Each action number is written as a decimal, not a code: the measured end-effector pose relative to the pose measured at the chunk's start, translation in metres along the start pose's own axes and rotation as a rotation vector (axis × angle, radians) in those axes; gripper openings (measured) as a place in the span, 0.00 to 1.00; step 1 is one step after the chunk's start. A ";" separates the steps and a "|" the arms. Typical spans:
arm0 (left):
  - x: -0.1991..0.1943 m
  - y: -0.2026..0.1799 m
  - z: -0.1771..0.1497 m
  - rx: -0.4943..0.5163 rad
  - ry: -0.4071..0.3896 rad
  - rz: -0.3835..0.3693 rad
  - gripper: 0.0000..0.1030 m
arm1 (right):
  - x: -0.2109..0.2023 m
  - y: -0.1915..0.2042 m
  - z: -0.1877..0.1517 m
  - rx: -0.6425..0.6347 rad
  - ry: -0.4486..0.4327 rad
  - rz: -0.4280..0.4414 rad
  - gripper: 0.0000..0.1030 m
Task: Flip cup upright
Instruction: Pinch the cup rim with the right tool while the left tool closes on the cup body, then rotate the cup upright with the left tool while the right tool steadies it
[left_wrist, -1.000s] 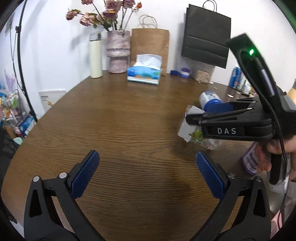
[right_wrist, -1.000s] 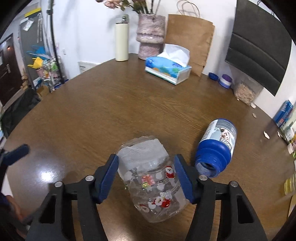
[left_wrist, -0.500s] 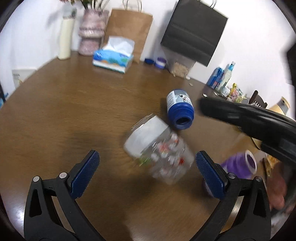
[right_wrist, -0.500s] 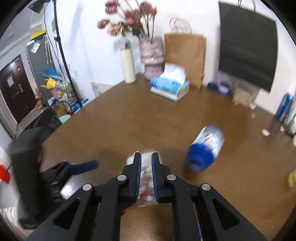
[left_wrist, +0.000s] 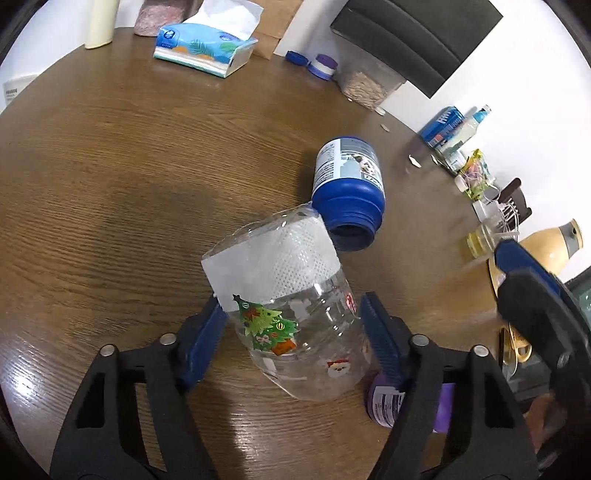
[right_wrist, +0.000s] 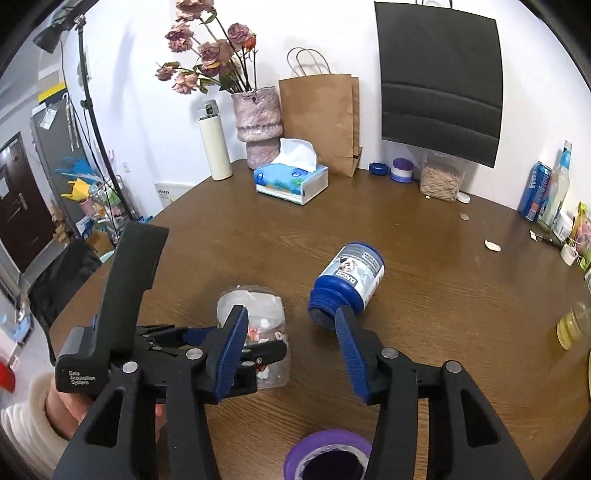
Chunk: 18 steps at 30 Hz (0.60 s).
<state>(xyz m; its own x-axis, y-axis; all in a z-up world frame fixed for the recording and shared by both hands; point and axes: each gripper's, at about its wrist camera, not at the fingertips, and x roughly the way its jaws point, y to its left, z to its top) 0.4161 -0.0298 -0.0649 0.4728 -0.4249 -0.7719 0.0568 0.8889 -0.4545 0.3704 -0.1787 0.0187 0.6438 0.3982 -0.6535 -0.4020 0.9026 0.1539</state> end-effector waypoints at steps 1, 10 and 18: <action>-0.004 0.001 0.000 0.011 -0.018 0.007 0.63 | -0.002 -0.002 0.000 0.005 -0.007 0.004 0.53; -0.109 -0.039 -0.026 0.404 -0.492 0.032 0.63 | -0.022 0.011 0.027 0.000 -0.097 0.334 0.84; -0.122 -0.055 -0.051 0.610 -0.617 0.050 0.70 | -0.014 0.047 0.041 -0.028 -0.061 0.355 0.66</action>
<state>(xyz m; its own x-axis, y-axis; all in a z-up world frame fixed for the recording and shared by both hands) 0.3099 -0.0357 0.0317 0.8698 -0.3709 -0.3255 0.4010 0.9157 0.0280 0.3689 -0.1349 0.0652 0.4982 0.6958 -0.5173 -0.6247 0.7018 0.3424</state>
